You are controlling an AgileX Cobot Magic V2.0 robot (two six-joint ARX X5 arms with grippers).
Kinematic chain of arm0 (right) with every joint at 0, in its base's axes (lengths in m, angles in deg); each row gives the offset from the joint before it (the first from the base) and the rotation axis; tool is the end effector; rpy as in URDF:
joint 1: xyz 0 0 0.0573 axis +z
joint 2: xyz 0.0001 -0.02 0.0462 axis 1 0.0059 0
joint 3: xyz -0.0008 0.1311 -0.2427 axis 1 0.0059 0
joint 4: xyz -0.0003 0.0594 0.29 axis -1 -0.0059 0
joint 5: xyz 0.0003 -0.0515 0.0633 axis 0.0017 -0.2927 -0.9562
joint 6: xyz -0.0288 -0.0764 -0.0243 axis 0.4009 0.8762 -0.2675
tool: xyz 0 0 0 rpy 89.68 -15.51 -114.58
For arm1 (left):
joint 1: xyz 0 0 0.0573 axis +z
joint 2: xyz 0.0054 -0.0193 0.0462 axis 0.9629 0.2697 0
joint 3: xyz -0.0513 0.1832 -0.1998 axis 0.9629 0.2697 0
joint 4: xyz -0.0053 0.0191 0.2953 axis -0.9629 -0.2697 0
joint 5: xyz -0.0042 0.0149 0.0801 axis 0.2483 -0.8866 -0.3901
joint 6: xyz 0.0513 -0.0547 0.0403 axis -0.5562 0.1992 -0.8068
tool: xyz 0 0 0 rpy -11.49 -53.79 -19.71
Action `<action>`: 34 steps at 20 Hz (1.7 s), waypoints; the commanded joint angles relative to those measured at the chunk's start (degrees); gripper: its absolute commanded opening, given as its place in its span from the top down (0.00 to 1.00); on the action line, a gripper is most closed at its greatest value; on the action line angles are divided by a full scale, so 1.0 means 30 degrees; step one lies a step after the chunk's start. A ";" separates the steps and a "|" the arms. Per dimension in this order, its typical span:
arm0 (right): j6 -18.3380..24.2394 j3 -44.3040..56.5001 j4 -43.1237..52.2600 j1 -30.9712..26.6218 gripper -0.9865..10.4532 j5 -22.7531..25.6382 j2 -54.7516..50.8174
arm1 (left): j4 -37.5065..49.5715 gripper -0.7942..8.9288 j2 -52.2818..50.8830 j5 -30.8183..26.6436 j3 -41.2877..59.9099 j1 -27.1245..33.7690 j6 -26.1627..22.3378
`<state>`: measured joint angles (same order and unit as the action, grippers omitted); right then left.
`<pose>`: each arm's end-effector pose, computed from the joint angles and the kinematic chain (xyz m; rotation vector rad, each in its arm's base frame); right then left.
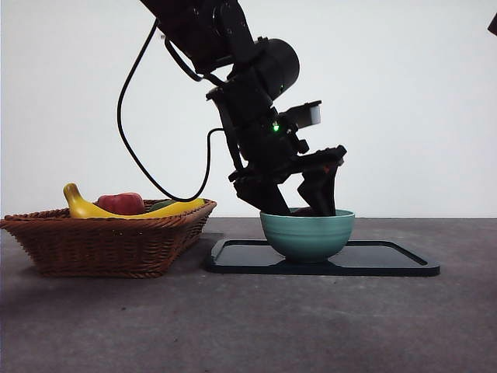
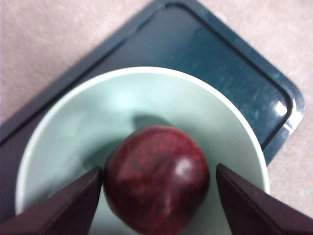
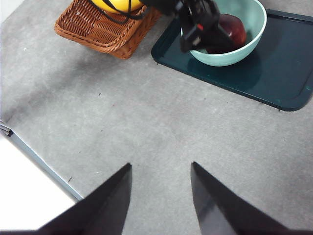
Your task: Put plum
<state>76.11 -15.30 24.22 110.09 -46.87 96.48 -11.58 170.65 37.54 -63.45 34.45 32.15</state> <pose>0.1531 0.0869 0.2782 0.1187 0.7537 0.6838 0.4143 -0.3607 0.1542 0.3267 0.8613 -0.8294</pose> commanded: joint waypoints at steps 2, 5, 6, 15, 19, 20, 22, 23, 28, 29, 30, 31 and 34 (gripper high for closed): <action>-0.0262 -0.0087 0.0109 0.0102 0.75 -0.0073 0.0073 | 0.0219 0.53 0.0576 -0.0058 -0.0517 -0.0189 -0.0095; -0.0255 -0.0087 0.0117 0.0102 0.75 -0.0073 0.0073 | 0.0197 0.59 0.0597 -0.0080 -0.0517 -0.0189 -0.0102; -0.0248 -0.0087 0.0117 0.0102 0.75 -0.0073 0.0073 | 0.0211 0.65 0.0597 -0.0080 -0.0517 -0.0189 -0.0102; -0.0189 -0.0087 0.0117 0.0102 0.75 -0.0058 0.0073 | -0.1792 0.70 0.0517 -0.0058 -0.2951 -0.0168 -0.0044; -0.0189 -0.0087 0.0117 0.0102 0.75 -0.0051 0.0073 | -0.5056 0.70 0.0517 -0.0058 -0.7599 -0.0058 0.0051; -0.0189 -0.0087 0.0117 0.0102 0.75 -0.0036 0.0073 | -0.6054 0.70 0.0437 -0.0058 -0.8808 0.0051 0.0131; -0.0189 -0.0087 0.0117 0.0102 0.75 0.0015 0.0073 | -0.7308 0.70 -0.0109 -0.0058 -1.0389 0.0350 0.0328; -0.0189 -0.0087 0.0117 0.0102 0.75 0.0007 0.0066 | -0.7628 0.70 -0.0707 -0.0058 -1.0513 0.0605 0.0503; -0.0189 -0.0087 0.0117 0.0102 0.75 0.0015 0.0051 | -0.9857 0.70 -0.3249 -0.0058 -1.0513 0.2047 0.0510; -0.0182 -0.0087 0.0124 0.0102 0.75 0.0015 0.0051 | -1.0448 0.70 -0.3738 -0.0058 -1.0513 0.2477 0.0474; -0.0175 -0.0087 0.0124 0.0102 0.75 0.0015 0.0051 | -1.1045 0.70 -0.4160 -0.0058 -1.0513 0.2856 0.0466; -0.0168 -0.0087 0.0124 0.0102 0.75 0.0015 0.0051 | -1.1613 0.70 -0.4524 -0.0058 -1.0513 0.3235 0.0466; -0.0073 -0.0087 0.0168 0.0102 0.75 0.0015 0.0051 | -1.3566 0.70 -0.5501 -0.0058 -1.0506 0.4350 0.0364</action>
<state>76.16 -15.30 24.24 110.09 -46.74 96.48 -52.62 153.80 37.50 -93.22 48.03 33.46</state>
